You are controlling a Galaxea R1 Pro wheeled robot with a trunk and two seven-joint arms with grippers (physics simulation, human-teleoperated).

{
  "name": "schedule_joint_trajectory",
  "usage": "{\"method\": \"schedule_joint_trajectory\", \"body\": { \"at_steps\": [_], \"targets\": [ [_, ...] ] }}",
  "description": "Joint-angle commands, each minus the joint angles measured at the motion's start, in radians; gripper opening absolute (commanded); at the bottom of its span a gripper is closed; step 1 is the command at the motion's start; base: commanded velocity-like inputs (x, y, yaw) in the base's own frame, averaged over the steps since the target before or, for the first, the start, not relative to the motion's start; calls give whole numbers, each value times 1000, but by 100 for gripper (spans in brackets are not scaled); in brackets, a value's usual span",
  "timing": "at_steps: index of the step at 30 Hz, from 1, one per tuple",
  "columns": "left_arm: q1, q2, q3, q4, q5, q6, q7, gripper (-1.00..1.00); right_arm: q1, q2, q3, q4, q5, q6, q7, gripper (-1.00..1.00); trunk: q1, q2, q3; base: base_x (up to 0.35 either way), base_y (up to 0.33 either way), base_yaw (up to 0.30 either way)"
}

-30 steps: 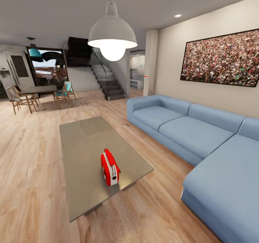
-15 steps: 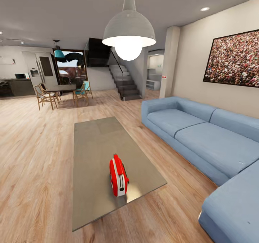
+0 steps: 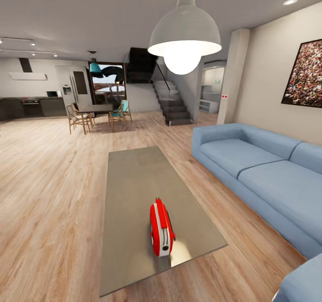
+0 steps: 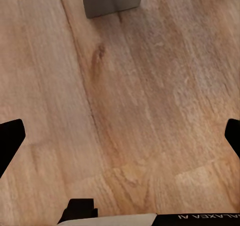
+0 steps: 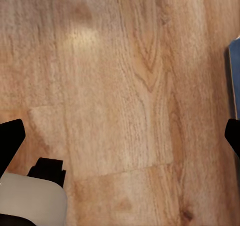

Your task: Turn on the radio receiver that's on the table in the living room.

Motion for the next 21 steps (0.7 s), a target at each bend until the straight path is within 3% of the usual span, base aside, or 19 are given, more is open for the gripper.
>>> {"method": "schedule_joint_trajectory", "body": {
  "at_steps": [1,9,21],
  "targets": [
    [0,0,0,0,0,0,0,100,0,0,0,0,0,0,0,100,0,0,0,23,0,48],
    [0,-1,0,0,-1,0,0,100,0,0,0,0,0,0,0,100,0,0,0,5,0,42],
    [0,-1,0,0,-1,0,0,100,0,0,0,0,0,0,0,100,0,0,0,0,0,270]
  ]
}}
